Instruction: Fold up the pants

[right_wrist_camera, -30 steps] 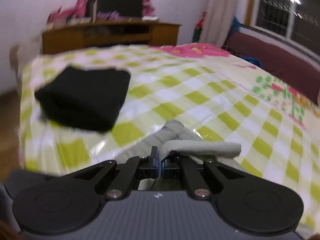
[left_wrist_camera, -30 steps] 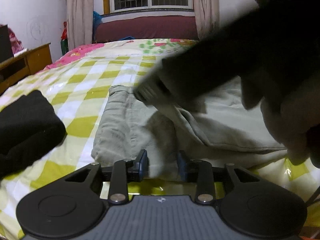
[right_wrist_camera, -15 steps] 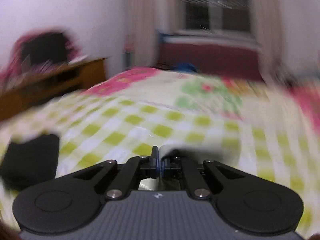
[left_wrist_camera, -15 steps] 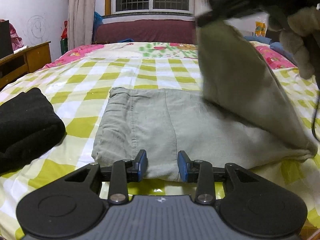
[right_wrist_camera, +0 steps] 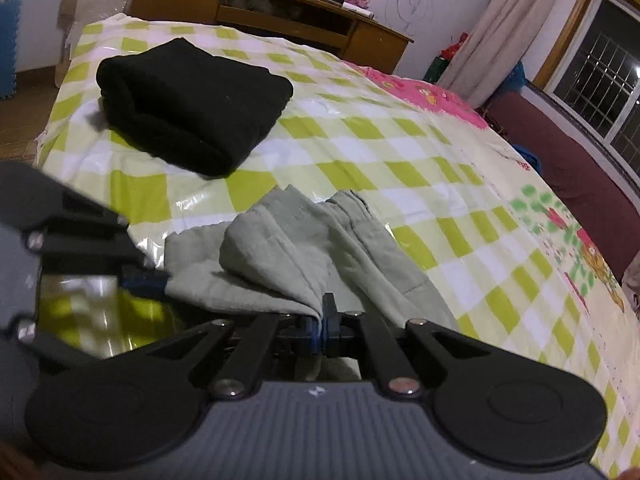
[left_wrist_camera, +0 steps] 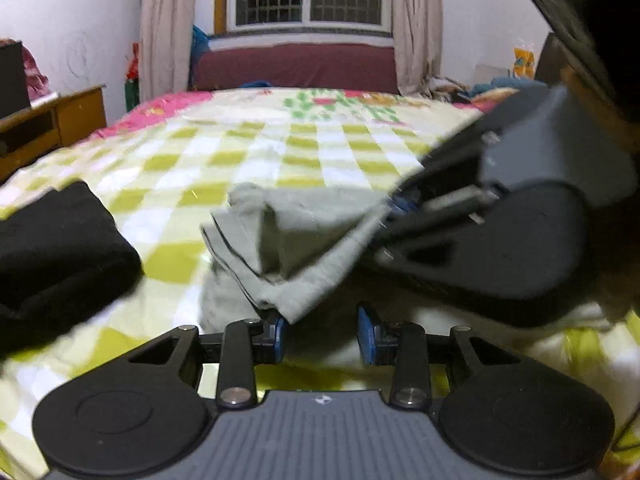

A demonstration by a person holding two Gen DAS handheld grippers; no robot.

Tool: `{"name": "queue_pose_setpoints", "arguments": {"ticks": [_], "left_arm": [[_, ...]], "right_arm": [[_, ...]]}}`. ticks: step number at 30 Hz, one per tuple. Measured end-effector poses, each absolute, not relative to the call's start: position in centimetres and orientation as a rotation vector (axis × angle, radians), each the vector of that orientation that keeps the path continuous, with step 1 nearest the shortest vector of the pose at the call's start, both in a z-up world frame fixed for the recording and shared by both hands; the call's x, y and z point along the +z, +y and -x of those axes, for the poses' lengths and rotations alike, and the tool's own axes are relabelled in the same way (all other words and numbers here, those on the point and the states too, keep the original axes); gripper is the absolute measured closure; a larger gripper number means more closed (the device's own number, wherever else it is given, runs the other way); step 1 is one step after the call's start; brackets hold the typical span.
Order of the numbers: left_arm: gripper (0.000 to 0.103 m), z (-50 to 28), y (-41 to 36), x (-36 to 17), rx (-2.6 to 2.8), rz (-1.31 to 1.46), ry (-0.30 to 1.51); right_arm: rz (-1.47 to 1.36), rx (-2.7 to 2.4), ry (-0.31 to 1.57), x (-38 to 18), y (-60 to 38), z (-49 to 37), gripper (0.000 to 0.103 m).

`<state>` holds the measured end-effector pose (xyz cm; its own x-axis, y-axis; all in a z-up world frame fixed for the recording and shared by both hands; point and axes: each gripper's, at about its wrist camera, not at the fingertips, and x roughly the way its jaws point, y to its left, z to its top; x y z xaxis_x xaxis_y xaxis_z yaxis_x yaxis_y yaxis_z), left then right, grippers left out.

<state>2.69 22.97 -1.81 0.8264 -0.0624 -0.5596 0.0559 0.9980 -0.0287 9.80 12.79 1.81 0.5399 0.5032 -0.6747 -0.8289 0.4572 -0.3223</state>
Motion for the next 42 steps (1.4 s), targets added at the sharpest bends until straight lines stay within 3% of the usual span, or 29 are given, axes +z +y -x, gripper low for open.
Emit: {"name": "queue_pose_setpoints", "arguments": {"ticks": [8, 18, 27, 30, 34, 36, 38, 42], "left_arm": [[0.053, -6.4, 25.4, 0.7, -0.028, -0.018, 0.5], [0.053, -13.0, 22.3, 5.8, -0.199, 0.071, 0.309], [0.054, -7.4, 28.2, -3.2, 0.066, 0.035, 0.61], [0.047, -5.7, 29.4, -3.8, 0.087, 0.042, 0.616], [0.047, -6.2, 29.1, -3.3, 0.088, 0.047, 0.599], [0.047, -6.7, 28.9, -3.0, 0.065, 0.022, 0.6], [0.047, -6.5, 28.9, -2.7, 0.071, -0.009, 0.599], [0.045, -5.3, 30.6, -2.8, 0.133, -0.022, 0.608]], "right_arm": [[0.501, 0.816, 0.553, 5.0, 11.4, -11.3, 0.1], [0.497, 0.62, 0.406, 12.3, 7.4, -12.1, 0.1], [0.613, 0.895, 0.546, 1.0, 14.1, -9.4, 0.099], [0.692, 0.936, 0.517, -0.9, 15.8, -8.3, 0.098], [0.669, 0.909, 0.52, -0.8, 15.8, -9.0, 0.098], [0.688, 0.919, 0.522, -0.3, 15.2, -8.8, 0.091], [0.687, 0.948, 0.527, 0.3, 14.2, -8.4, 0.075], [0.578, 0.91, 0.607, 2.6, 9.8, -8.9, 0.069]]}}
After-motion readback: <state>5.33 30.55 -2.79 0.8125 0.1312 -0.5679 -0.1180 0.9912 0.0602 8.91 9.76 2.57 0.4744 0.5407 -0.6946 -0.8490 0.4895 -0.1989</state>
